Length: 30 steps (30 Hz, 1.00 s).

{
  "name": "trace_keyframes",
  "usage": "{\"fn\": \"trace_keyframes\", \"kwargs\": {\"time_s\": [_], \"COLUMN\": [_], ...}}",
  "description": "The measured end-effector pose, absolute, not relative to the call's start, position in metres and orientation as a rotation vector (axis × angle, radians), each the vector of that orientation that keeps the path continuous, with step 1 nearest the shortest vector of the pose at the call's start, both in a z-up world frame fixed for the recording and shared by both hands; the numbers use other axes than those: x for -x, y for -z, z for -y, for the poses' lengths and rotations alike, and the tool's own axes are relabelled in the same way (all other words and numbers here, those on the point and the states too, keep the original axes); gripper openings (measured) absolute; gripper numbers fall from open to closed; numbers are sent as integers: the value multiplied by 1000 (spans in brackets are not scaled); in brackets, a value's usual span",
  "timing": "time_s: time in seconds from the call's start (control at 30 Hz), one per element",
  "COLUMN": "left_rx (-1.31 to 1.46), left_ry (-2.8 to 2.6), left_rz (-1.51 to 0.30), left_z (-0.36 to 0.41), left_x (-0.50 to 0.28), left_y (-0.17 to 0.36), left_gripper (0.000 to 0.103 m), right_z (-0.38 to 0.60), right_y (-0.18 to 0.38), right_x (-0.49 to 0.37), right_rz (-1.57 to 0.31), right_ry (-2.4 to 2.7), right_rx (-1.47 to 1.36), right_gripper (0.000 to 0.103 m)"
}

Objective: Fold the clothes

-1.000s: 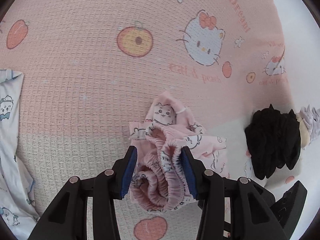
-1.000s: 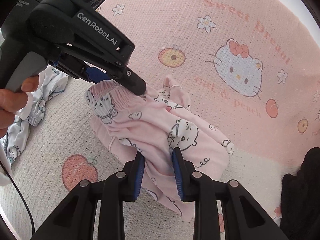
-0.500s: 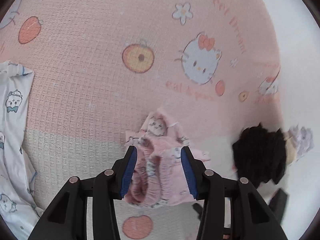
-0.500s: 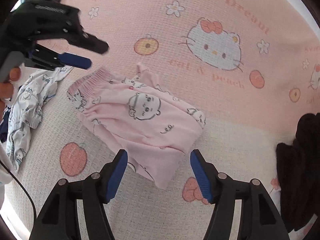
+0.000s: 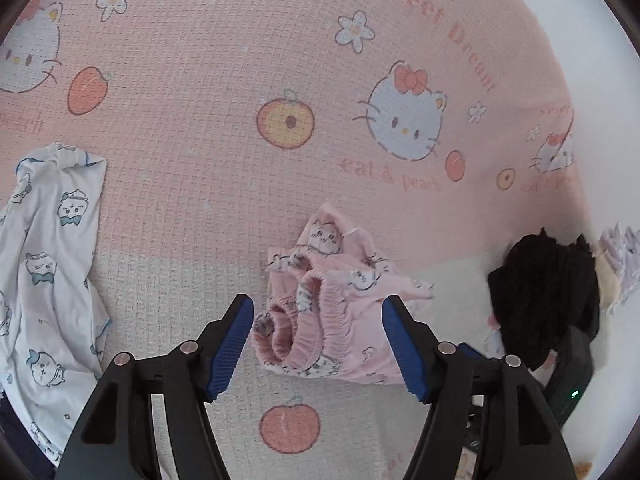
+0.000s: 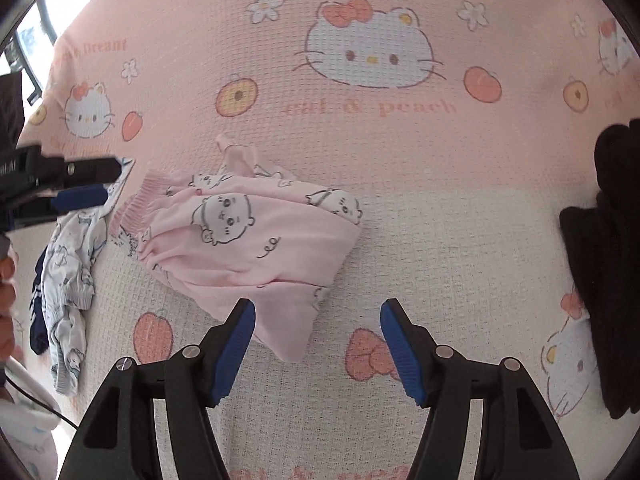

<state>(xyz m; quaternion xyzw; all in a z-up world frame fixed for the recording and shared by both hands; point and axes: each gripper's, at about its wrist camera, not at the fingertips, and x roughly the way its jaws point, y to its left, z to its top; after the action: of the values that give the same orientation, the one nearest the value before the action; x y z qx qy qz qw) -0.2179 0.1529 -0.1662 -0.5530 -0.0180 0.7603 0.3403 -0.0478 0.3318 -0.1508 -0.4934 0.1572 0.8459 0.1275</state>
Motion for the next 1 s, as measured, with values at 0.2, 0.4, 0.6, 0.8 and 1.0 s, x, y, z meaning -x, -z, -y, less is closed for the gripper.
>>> {"fn": "trace_keyframes", "kwargs": {"time_s": [0.2, 0.4, 0.6, 0.8, 1.0], "left_rx": [1417, 1395, 1446, 1465, 1513], "left_ry": [-2027, -2003, -1982, -1990, -1961], "left_rz": [-151, -212, -225, -180, -104], "left_z": [-164, -173, -178, -173, -170], "left_x": [201, 187, 190, 199, 208], "left_y": [174, 179, 196, 209, 233], "left_gripper": [65, 65, 65, 65, 66], "right_z": [-342, -353, -367, -384, -391], "right_y": [152, 153, 163, 175, 193], "right_x": [50, 53, 56, 53, 54], "right_rz": [-542, -698, -938, -1209, -1350], "right_ry": [-2441, -2429, -2403, -2346, -2288], "right_rx": [1468, 1483, 1475, 1380, 1363], "right_gripper": [65, 65, 65, 73, 73]}}
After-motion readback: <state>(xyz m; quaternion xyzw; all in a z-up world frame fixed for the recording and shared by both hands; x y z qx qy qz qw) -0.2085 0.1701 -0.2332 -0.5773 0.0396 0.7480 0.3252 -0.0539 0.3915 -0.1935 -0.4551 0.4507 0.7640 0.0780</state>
